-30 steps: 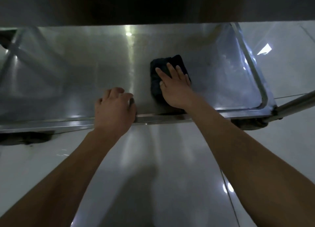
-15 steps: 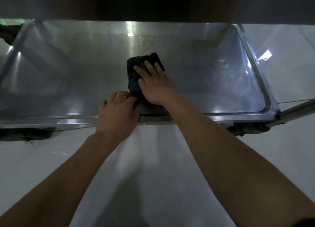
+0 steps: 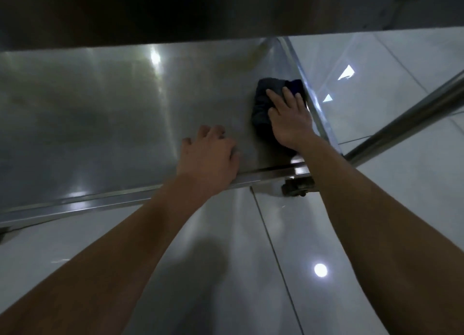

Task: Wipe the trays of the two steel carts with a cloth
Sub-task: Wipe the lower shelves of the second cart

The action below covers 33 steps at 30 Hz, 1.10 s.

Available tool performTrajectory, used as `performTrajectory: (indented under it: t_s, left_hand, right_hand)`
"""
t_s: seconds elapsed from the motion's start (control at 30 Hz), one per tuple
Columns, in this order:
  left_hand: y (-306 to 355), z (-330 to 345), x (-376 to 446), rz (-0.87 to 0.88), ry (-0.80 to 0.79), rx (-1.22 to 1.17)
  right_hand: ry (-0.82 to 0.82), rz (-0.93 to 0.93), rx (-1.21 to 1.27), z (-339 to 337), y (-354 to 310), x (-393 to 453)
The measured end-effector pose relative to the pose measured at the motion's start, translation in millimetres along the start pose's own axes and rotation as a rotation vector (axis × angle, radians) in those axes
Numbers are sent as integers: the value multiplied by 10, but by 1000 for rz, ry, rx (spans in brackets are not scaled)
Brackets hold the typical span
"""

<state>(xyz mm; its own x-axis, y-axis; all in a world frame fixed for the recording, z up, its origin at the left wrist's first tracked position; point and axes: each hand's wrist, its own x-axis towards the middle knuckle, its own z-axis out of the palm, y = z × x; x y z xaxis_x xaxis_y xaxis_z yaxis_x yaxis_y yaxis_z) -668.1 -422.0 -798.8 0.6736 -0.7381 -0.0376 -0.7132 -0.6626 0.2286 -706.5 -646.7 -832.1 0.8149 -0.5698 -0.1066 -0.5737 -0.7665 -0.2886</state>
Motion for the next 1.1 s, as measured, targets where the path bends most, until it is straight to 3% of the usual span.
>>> performTrajectory:
  t_s: [0.17,0.53,0.83,1.0,1.1]
  left_hand:
    - [121,52,39,-62,-14,-24]
    - [-226,119,-81,100,21,-6]
    - [-1414,-195,-533,-135,89,60]
    - [-1602,-205,-714,-102,19,43]
    - [-1629,-206,-748,-93,-12,11]
  right_hand:
    - [59,35,76,-25,217,-83]
    - [60,61,103,73,2,-85]
    - [-80,-154,109,460,-1385,64]
    - [-140,-317,108,830,-2432,100]
    - [-176,-353,108,922,-2716,123]
